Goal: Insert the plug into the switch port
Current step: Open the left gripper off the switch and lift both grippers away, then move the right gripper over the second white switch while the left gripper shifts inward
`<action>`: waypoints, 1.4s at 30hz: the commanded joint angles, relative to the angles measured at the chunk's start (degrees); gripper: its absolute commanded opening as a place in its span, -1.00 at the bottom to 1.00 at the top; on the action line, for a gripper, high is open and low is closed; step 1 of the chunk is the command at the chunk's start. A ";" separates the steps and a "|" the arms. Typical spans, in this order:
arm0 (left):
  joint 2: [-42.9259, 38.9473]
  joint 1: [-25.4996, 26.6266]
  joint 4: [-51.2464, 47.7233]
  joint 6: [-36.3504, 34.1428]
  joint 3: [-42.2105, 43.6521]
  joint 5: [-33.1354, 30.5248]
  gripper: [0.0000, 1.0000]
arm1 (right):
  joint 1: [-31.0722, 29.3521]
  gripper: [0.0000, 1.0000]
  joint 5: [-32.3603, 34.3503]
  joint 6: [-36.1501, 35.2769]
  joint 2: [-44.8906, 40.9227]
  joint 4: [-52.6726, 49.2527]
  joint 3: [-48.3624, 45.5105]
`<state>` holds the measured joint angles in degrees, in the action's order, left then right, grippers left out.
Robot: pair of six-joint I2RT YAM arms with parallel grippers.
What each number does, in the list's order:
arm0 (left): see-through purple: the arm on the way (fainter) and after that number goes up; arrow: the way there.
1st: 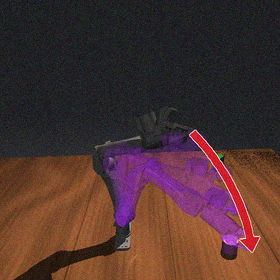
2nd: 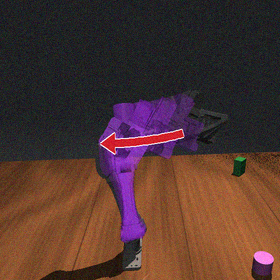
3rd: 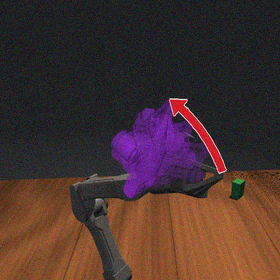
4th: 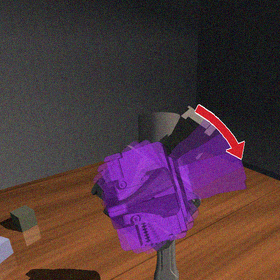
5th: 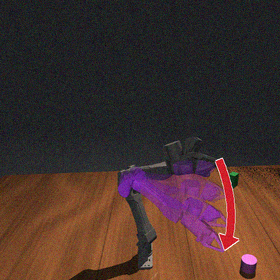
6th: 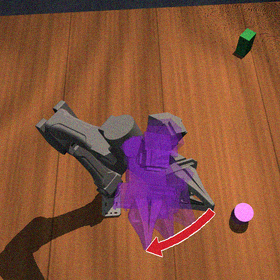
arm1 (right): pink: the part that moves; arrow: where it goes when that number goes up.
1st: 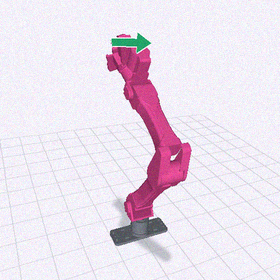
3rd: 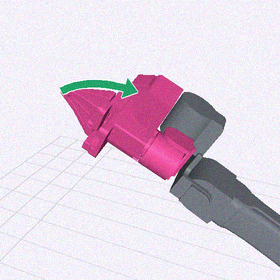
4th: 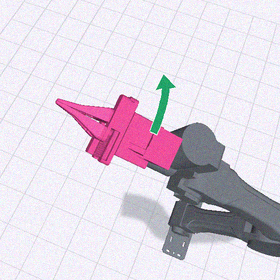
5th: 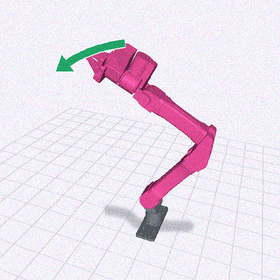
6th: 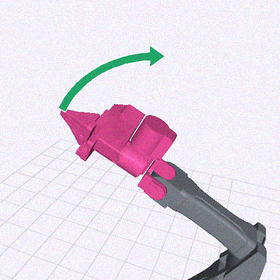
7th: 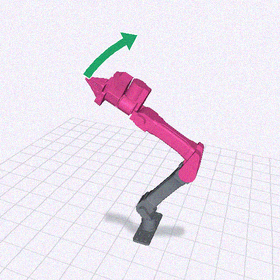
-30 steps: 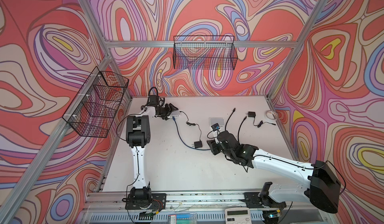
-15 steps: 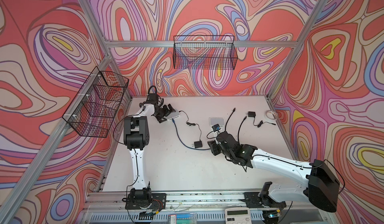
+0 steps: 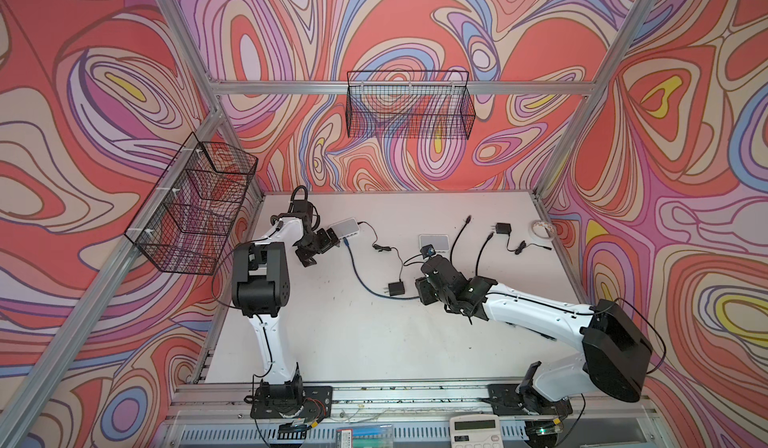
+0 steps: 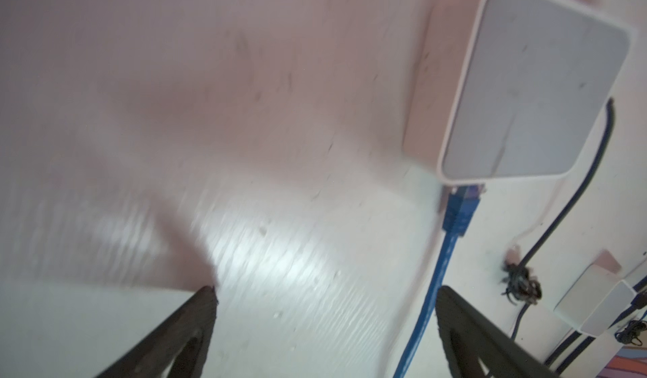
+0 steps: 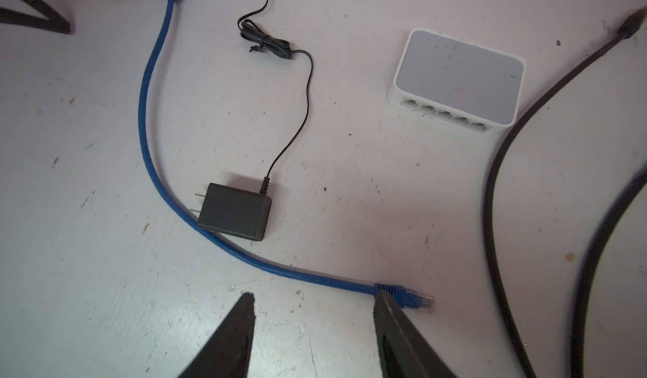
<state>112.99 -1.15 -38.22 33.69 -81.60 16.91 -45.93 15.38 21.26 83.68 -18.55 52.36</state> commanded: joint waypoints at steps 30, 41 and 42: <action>-57.60 25.71 -3.73 7.85 34.60 -8.15 1.00 | 25.03 0.97 -12.81 -6.52 38.14 -23.08 45.98; -62.69 25.68 -6.31 8.12 37.39 -8.06 1.00 | 25.02 0.97 -15.61 -7.49 44.13 -23.78 49.47; -62.93 25.67 -6.43 8.37 37.48 -7.92 1.00 | 25.07 0.97 -15.73 -7.60 44.48 -24.06 49.84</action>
<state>51.05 24.38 -42.04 41.23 -44.56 9.76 -20.97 1.41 14.04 126.26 -41.43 100.92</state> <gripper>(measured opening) 0.999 0.984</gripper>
